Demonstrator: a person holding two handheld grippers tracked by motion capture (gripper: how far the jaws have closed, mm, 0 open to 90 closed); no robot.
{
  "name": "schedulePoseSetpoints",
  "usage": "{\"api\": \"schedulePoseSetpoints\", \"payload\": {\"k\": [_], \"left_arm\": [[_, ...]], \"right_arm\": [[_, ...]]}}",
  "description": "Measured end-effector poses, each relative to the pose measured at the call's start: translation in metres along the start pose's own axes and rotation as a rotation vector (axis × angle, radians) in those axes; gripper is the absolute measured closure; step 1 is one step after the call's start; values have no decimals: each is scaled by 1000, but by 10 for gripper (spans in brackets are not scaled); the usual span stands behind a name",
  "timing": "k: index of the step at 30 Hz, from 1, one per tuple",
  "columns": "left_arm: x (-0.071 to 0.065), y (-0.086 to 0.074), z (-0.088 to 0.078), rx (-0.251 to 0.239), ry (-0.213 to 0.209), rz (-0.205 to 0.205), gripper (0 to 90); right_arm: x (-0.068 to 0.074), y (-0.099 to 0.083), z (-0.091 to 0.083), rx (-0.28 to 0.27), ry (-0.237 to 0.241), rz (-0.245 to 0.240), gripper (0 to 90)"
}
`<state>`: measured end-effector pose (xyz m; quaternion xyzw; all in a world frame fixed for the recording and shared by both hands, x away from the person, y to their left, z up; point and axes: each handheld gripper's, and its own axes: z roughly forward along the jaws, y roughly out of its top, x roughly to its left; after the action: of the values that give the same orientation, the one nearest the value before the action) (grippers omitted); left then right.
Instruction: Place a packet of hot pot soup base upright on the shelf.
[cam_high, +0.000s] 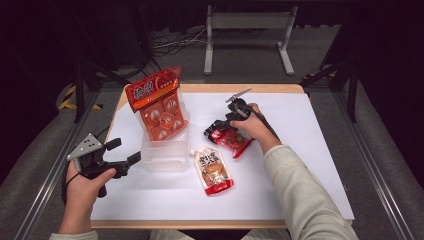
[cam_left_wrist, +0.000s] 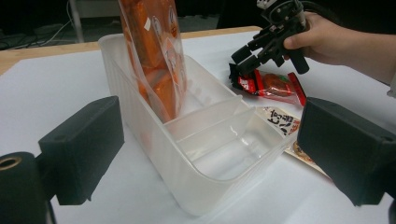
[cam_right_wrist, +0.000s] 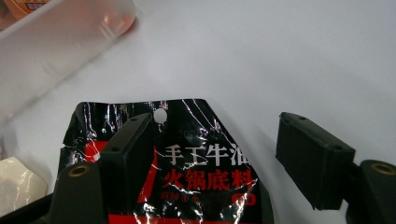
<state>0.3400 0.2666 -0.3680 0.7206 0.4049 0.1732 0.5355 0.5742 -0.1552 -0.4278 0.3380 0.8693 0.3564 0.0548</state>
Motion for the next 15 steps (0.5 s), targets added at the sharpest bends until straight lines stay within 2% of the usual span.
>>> {"api": "schedulePoseSetpoints", "payload": {"k": [4, 10, 12, 15], "left_arm": [[0, -2, -2, 2, 5, -1, 81], [1, -3, -3, 2, 13, -2, 81], [1, -3, -3, 3, 13, -7, 82], [1, -3, -3, 3, 12, -10, 81]], "right_arm": [[2, -1, 5, 5, 20, -18, 242], [7, 2, 10, 67, -1, -69, 202], [11, 3, 11, 89, -27, -116, 216], [14, 3, 11, 108, -58, -162, 243]]}}
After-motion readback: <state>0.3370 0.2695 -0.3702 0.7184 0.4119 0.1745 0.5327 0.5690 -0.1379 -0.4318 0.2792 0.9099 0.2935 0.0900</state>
